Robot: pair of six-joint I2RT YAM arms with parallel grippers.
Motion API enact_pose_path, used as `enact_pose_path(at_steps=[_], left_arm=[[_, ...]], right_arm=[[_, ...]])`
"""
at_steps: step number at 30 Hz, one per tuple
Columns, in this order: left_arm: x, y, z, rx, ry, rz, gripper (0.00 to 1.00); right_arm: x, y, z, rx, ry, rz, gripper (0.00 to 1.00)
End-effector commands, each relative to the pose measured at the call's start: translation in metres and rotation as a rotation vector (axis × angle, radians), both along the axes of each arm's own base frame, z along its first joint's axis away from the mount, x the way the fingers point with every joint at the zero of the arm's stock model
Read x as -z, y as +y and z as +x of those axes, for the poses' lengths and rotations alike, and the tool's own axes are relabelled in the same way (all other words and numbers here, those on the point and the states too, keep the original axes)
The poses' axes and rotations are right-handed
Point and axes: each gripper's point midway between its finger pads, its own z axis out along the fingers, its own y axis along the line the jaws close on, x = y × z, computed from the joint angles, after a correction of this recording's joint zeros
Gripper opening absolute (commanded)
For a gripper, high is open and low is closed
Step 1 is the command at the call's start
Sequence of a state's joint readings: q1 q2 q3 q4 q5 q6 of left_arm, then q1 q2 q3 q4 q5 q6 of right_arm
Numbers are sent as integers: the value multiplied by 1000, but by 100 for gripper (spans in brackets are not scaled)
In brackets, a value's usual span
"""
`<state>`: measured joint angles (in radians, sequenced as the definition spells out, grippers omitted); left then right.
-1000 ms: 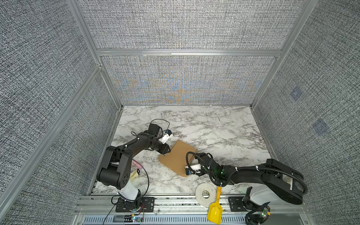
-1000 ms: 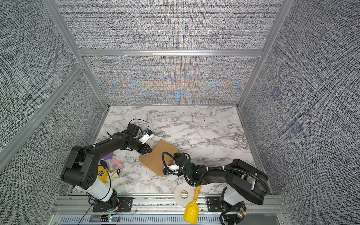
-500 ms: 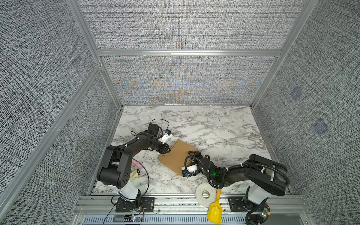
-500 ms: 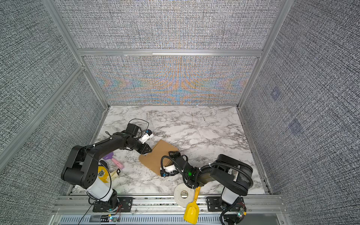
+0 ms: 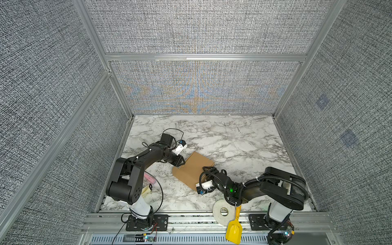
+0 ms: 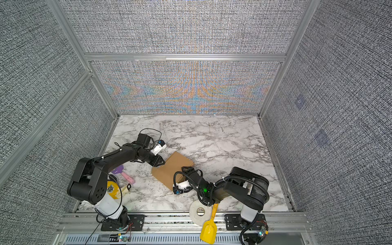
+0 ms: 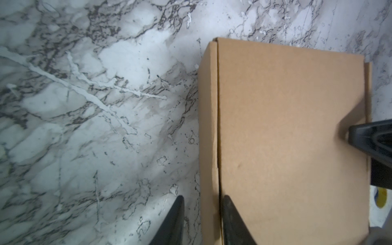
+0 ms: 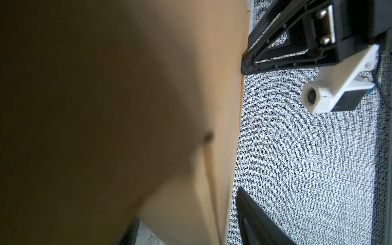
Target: Fold the paper box
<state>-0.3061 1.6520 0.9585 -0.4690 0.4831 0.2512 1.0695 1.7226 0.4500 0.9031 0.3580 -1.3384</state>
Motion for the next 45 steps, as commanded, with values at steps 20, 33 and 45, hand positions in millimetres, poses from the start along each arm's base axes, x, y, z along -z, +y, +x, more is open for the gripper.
enact_pose_path(at_steps=[20,33,45], left_arm=[[-94,12,46,-48,-247,33,57],[-199,33,88,-130,-604,-79,58],[-255,76,112,-239,-775,-177,61]], right_arm=[[-46,17,3,7,22,188,57],[-63,18,1,20,124,293,56],[-141,6,1,17,391,662,54]])
